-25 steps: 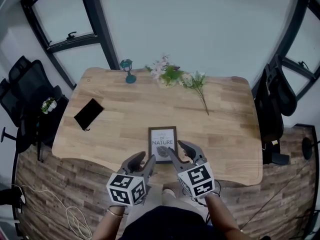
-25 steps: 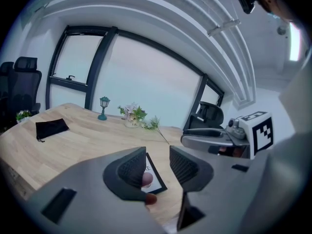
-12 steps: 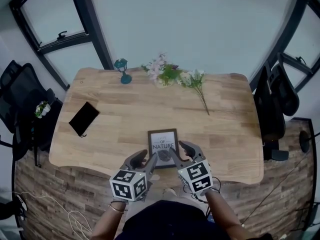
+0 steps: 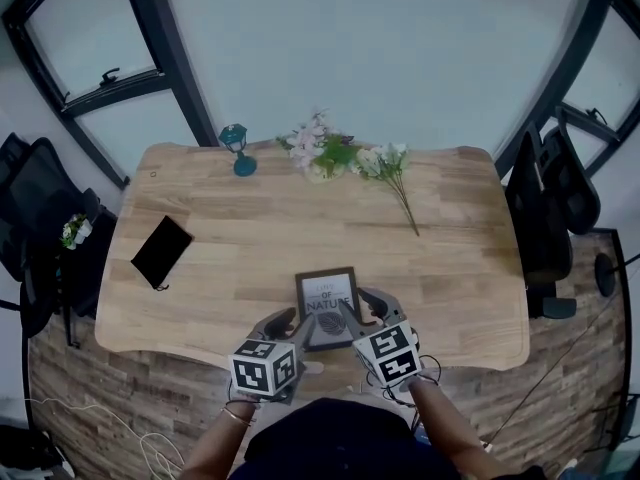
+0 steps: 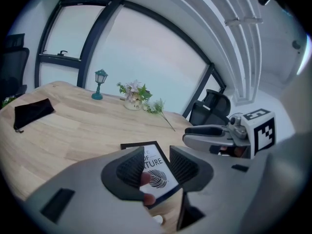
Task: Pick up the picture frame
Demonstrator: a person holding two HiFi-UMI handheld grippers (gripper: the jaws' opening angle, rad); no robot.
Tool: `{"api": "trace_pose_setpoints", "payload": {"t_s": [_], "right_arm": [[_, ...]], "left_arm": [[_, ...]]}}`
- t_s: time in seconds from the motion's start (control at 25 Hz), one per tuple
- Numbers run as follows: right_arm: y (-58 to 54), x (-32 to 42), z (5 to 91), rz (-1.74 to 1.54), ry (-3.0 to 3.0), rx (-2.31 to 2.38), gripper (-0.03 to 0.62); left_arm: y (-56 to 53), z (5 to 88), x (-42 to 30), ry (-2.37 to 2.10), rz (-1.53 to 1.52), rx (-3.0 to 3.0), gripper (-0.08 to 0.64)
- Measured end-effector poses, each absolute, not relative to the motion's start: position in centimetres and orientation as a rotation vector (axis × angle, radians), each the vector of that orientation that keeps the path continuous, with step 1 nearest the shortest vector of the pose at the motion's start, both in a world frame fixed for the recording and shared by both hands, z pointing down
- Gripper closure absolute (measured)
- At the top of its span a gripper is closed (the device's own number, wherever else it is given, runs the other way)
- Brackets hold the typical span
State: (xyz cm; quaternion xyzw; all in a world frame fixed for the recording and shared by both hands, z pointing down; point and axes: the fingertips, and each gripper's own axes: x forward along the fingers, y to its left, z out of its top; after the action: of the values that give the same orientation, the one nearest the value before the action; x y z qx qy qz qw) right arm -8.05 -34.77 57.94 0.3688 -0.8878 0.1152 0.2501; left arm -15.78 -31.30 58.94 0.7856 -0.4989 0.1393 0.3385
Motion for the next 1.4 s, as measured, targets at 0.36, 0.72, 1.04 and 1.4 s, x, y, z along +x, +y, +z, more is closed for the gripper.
{"api": "trace_pose_setpoints", "payload": {"t_s": [0.36,0.72,1.04,1.4], "right_arm": [[-35.8,-7.5,62.1,0.391,-2.308,1.009,0.465],[-35.8,-6.2,66.7,0.506,-2.193,1.001,0.465],[-36.1,-5.8,69.4,0.592,-2.128,0.985,0.465],[-35.7,-5.3,71.6,0.678,-2.069,0.983,0.465]], "left_arm": [[-32.8,62.5,-16.9,-1.239,0.417,1.982,0.417],[-33.5,65.6,-16.9,-1.202,0.474,1.922,0.416],[-33.0,69.0,-16.5,-1.145,0.507,1.848,0.414],[-32.4,70.9,-16.5,-1.108,0.541,1.812,0.413]]}}
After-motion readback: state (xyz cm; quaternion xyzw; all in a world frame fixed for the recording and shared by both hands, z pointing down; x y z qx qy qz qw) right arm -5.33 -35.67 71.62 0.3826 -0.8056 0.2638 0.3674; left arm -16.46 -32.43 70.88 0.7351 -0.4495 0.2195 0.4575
